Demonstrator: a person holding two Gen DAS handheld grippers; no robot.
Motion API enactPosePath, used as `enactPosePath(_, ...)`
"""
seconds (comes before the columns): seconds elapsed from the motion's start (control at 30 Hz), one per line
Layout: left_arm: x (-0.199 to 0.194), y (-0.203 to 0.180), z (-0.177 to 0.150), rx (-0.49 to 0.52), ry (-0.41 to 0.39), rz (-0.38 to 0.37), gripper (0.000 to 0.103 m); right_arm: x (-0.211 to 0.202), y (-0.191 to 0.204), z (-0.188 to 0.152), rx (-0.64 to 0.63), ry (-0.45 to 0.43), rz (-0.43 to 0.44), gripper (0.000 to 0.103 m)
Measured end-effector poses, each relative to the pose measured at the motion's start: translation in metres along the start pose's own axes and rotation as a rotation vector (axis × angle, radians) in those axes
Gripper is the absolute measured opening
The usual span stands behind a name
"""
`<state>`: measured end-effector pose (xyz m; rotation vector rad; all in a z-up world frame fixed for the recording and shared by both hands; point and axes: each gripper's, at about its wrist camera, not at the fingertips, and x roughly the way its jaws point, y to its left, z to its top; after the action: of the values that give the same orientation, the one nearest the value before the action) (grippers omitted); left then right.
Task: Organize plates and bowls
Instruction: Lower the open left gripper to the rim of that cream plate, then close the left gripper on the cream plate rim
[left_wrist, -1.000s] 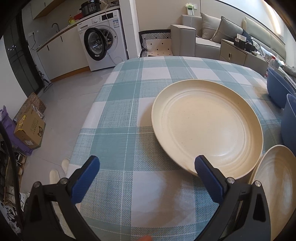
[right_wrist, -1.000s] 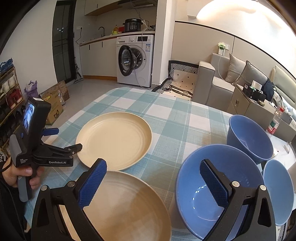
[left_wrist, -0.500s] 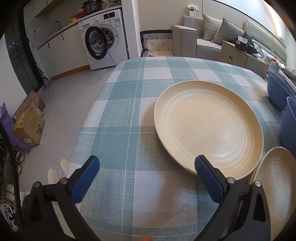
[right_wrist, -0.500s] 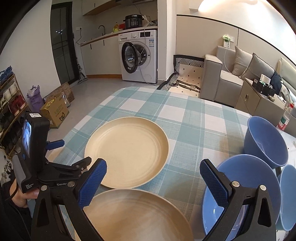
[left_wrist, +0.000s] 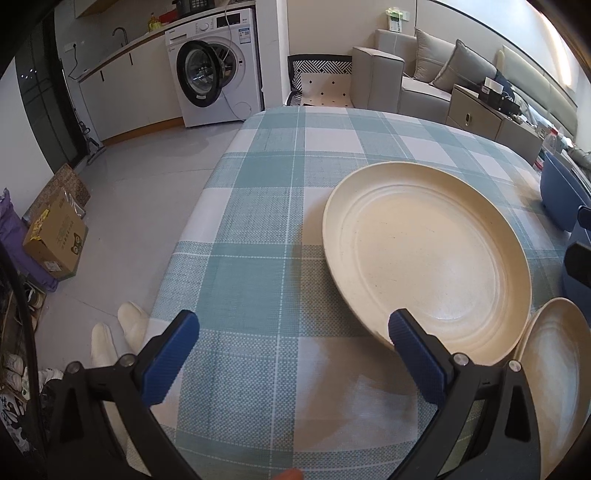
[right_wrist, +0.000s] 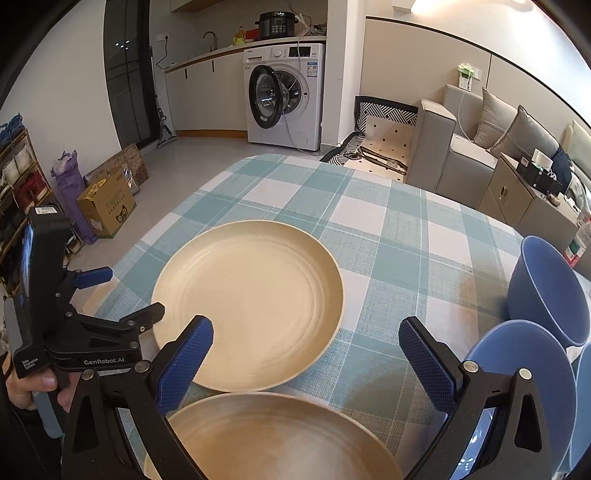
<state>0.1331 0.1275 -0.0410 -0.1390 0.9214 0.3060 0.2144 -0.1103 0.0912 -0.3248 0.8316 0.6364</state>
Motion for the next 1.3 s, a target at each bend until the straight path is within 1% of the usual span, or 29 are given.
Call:
enactPosePath(0.5,0.006,0.008,-0.002,-0.034,0.017,-0.037,0.103,0.037,0.006,0.013,-0.012,0.064,0.004,0.102)
enactPosePath(0.93,0.01,0.011,-0.004,-0.044,0.024,-0.051,0.103,0.057,0.002,0.017,-0.018,0.095,-0.007,0.102)
enactPosePath(1.07,0.009,0.012,-0.004,-0.043,0.023,-0.048,0.103,0.062,-0.001,0.017,-0.015,0.105,-0.01,0.101)
enactPosePath(1.3,0.009,0.02,-0.002,-0.062,0.019,-0.038,0.103,0.067,-0.002,0.015,-0.014,0.119,-0.007,0.094)
